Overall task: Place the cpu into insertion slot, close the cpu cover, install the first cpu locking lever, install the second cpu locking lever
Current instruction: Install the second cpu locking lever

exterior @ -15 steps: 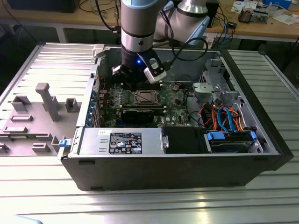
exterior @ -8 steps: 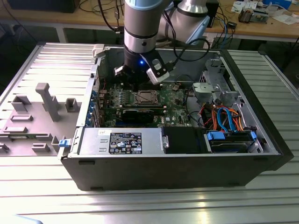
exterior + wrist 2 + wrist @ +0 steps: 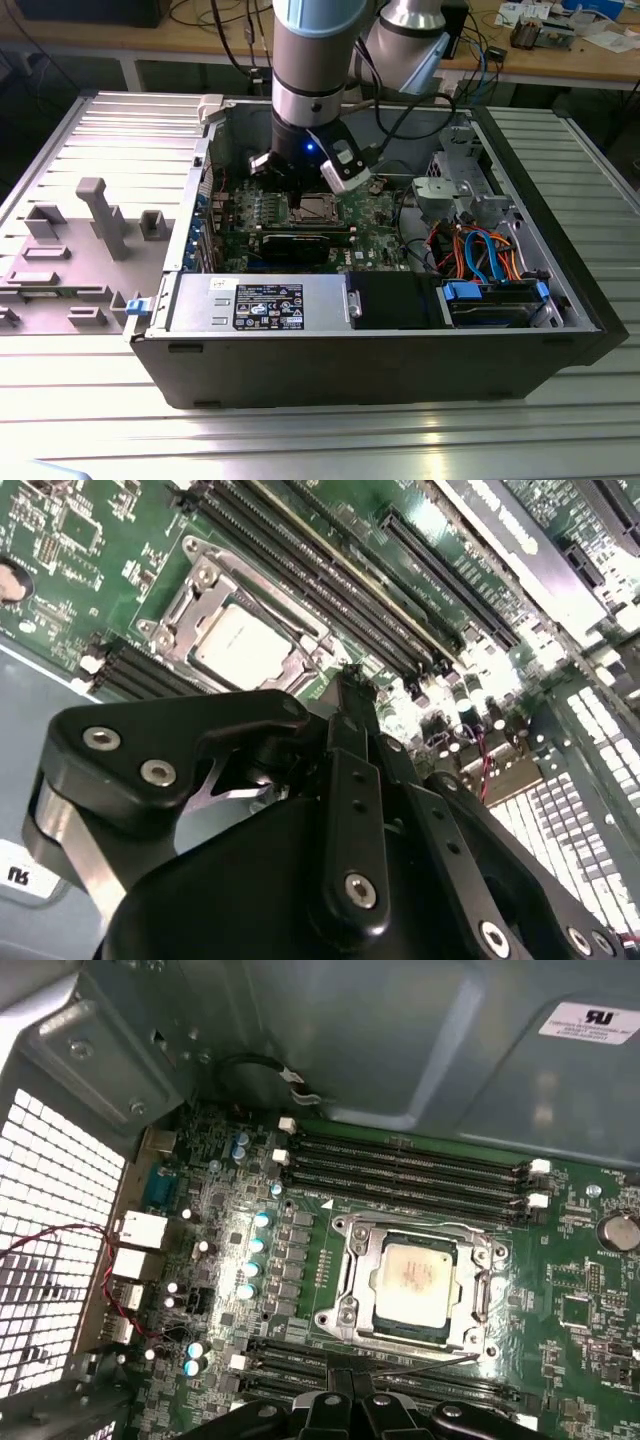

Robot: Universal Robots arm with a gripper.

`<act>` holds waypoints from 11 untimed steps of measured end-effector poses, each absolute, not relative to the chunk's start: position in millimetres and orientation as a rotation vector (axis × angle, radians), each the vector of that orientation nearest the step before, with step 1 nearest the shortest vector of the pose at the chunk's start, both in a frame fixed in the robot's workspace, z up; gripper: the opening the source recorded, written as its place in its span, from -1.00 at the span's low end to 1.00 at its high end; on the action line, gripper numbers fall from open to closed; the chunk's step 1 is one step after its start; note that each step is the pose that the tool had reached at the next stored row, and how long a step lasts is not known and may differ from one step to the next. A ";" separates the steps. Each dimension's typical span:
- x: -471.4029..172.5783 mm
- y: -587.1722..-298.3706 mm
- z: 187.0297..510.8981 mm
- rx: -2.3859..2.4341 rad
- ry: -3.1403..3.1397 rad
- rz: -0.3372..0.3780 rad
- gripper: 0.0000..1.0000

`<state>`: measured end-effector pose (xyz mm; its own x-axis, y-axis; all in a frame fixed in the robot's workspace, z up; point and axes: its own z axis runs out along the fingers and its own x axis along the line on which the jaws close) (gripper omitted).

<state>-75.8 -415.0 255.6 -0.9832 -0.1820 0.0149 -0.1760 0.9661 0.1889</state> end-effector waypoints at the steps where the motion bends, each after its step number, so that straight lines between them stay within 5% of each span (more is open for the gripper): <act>1: -75.8 -415.0 254.2 0.281 -3.083 -0.292 -0.79; 11: -78.6 -415.0 233.1 0.274 -3.084 -0.292 -0.79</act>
<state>-78.6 -415.0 233.1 -0.9840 -0.1778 0.0149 -0.1719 0.9668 0.1891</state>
